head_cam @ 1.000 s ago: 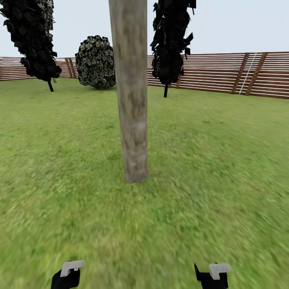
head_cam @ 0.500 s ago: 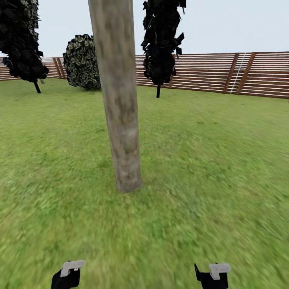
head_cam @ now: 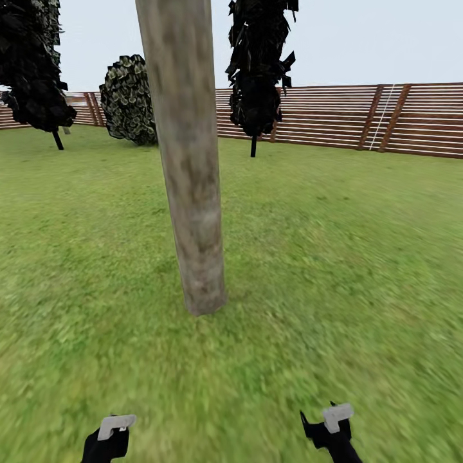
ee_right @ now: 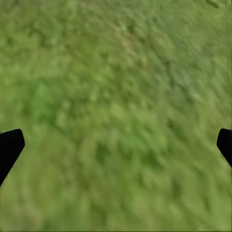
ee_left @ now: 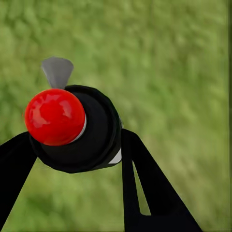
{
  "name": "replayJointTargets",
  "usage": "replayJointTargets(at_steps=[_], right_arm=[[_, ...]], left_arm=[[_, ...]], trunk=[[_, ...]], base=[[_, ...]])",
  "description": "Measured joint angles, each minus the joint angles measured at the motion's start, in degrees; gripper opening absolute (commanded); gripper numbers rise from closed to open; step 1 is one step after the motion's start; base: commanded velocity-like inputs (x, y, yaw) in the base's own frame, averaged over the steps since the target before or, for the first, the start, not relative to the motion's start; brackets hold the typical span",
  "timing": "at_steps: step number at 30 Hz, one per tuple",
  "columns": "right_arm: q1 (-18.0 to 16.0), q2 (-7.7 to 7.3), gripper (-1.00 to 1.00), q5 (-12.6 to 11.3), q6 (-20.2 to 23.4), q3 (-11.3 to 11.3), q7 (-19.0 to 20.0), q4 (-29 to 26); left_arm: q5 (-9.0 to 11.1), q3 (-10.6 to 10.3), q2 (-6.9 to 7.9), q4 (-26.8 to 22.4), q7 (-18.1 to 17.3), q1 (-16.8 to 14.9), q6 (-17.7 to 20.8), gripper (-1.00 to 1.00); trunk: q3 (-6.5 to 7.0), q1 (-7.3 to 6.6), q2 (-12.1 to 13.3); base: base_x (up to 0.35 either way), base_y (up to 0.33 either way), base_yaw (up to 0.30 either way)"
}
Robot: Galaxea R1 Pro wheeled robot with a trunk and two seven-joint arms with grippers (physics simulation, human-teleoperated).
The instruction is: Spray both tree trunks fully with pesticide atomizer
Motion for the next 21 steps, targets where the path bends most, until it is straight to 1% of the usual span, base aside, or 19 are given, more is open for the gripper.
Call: replayJointTargets(at_steps=[2,3,4,5,6,7,8,10,12,13,14,15,16,17,18,21], right_arm=[[0.0,-0.08,1.0,1.88,0.82,2.98,0.18,-2.78],[0.0,-0.07,1.0,2.98,1.56,4.09,0.48,-4.21],[0.0,-0.06,1.0,4.33,2.59,4.83,1.06,-5.69],[0.0,-0.05,1.0,5.05,3.26,5.12,1.53,-6.46],[0.04,0.01,1.0,6.84,5.54,5.7,3.85,-8.51],[0.04,0.03,1.0,7.86,7.29,5.91,6.32,-9.92],[0.01,0.04,1.0,8.55,8.73,6.03,8.63,-11.11],[-0.19,0.06,1.0,9.27,10.88,6.15,12.83,-13.22],[-0.46,0.07,1.0,9.58,12.16,6.18,15.57,-14.93],[-0.73,0.07,1.0,9.81,12.76,6.19,17.2,-16.19],[-0.83,0.07,1.0,10.07,12.93,6.2,18.01,-16.67],[-0.91,0.04,1.0,10.41,13.04,6.21,18.84,-17.01],[-0.94,0.03,1.0,10.62,13.08,6.21,19.32,-17.14],[-0.99,0.01,1.0,11.05,13.13,6.21,20.28,-17.32],[-1.26,-0.09,1.0,12.09,13.22,6.22,22.62,-17.52],[-1.49,-0.17,1.0,12.83,13.27,6.22,24.85,-17.6]], left_arm=[[-0.19,-0.42,0.43,-0.21,-1.55,-0.02,0.09,-1.0],[-0.65,-0.86,0.83,-0.32,-3.26,-0.1,0.13,-1.0],[-1.52,-1.43,1.41,-0.39,-5.76,-0.22,0.19,-1.0],[-2.14,-1.68,1.79,-0.41,-7.43,-0.33,0.26,-1.0],[-4.26,-2.3,2.97,-0.45,-12.54,-0.75,0.52,-1.0],[-5.97,-2.53,3.68,-0.51,-16.13,-1.38,0.71,-1.0],[-7.55,-2.69,4.19,-0.51,-19.02,-2.09,0.86,-1.0],[-10.47,-2.92,4.84,-0.46,-23.73,-3.84,1.36,-1.0],[-13.66,-3.02,5.51,-0.48,-27.81,-5.11,2.35,-1.0],[-17.38,-3.03,6.4,-0.64,-31.89,-5.71,3.13,-1.0],[-19.34,-3.01,6.72,-0.76,-33.99,-6.0,3.37,-1.0],[-21.07,-3.0,6.92,-1.0,-35.82,-6.36,3.53,-1.0],[-21.88,-2.98,6.99,-1.14,-36.66,-6.55,3.59,-1.0],[-23.21,-2.97,7.1,-1.39,-37.99,-6.88,3.69,-1.0],[-25.15,-2.95,7.27,-1.78,-39.9,-7.43,3.81,-1.0],[-26.17,-3.04,7.3,-2.03,-40.8,-7.97,3.82,-1.0]], trunk=[[0.0,0.0,0.0],[0.0,0.0,0.0],[0.0,0.0,0.0],[0.0,0.0,0.0],[0.0,0.0,0.0],[0.0,0.0,0.0],[0.01,0.0,0.0],[0.01,0.0,0.0],[0.0,0.0,0.0],[0.0,0.0,0.0],[0.0,0.0,0.0],[0.0,0.0,0.0],[0.0,0.0,0.0],[0.0,0.0,0.0],[0.0,0.0,0.0],[0.0,0.0,0.0]], base=[[0.0,0.0,0.0],[0.0,0.0,0.0],[0.0,0.0,0.0],[0.0,0.0,0.0],[0.0,0.0,0.0],[0.0,0.0,0.0],[0.0,0.0,0.0],[0.0,0.0,0.0],[0.0,0.0,0.0],[0.0,0.0,0.0],[0.0,0.0,0.0],[0.0,0.0,0.0],[0.0,0.0,0.0],[0.0,0.0,0.0],[0.0,0.0,0.0],[0.0,0.0,0.0]])
